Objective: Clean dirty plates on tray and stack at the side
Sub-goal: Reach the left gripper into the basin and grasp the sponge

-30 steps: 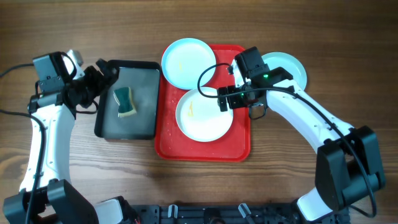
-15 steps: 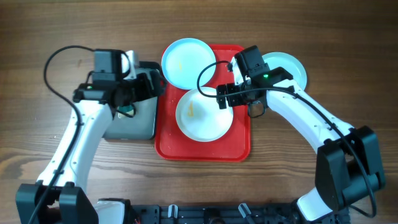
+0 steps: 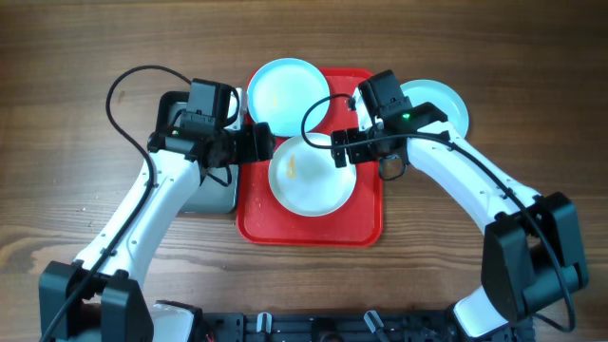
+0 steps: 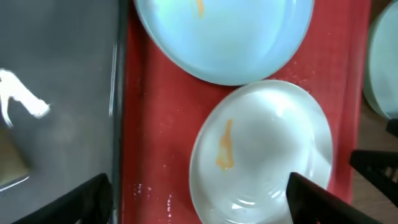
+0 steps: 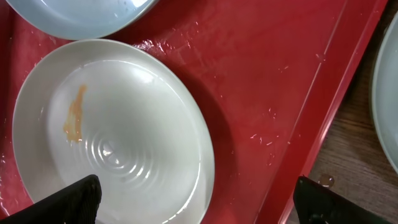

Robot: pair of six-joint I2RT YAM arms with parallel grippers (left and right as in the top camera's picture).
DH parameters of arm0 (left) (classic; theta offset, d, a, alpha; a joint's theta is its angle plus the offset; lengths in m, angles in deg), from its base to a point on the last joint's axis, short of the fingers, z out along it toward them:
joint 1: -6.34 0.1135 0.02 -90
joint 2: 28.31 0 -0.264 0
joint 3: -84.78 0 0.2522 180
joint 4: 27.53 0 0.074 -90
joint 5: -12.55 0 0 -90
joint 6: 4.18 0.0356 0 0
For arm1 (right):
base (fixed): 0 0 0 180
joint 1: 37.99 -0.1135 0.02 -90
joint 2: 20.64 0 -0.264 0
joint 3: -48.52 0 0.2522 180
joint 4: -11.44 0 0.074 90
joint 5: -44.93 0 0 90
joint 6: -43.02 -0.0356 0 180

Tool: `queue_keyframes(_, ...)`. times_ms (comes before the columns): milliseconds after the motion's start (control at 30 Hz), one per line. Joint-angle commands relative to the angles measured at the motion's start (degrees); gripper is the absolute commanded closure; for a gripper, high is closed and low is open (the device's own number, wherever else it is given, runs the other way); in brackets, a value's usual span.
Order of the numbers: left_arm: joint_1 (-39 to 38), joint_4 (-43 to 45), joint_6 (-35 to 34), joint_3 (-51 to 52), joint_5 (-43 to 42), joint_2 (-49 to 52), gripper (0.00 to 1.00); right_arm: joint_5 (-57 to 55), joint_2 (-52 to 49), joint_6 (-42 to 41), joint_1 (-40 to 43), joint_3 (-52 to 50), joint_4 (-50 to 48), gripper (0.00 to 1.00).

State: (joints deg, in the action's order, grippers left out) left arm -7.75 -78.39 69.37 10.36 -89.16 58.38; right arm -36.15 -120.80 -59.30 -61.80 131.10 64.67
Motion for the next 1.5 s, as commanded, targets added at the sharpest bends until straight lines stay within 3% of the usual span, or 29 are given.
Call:
queue_keyframes(0,0.0,-0.5,0.6,-0.3,4.6,0.3,0.20,0.1,1.5,-0.1,0.2,1.0,0.2,0.00)
queue_keyframes(67,0.0,-1.9,0.5,-0.3,8.3,0.4,0.20,0.1,1.5,-0.1,0.2,1.0,0.2,0.00)
queue_keyframes(167,0.5,-5.8,-5.9,-0.3,21.9,0.4,0.17,0.1,1.5,-0.1,0.2,1.0,0.4,0.01)
queue_keyframes(233,2.0,-7.1,-7.0,-0.3,24.9,0.4,0.16,0.1,1.5,-0.1,0.2,1.0,0.4,0.01)
queue_keyframes(667,14.5,-5.6,-4.2,-0.3,21.6,4.0,0.21,0.1,1.5,-0.1,0.2,1.0,0.5,0.00)
queue_keyframes(867,15.0,-1.4,7.3,-0.3,17.3,9.8,0.26,0.1,1.5,-0.1,0.2,1.0,0.5,0.01)
queue_keyframes(1033,15.0,-1.0,7.0,-0.3,17.3,11.8,0.44,0.1,1.5,-0.1,0.2,1.0,0.5,0.01)
queue_keyframes(1467,15.0,2.7,7.0,-0.3,17.3,15.6,0.48,0.1,1.5,-0.1,0.2,1.0,0.5,0.01)
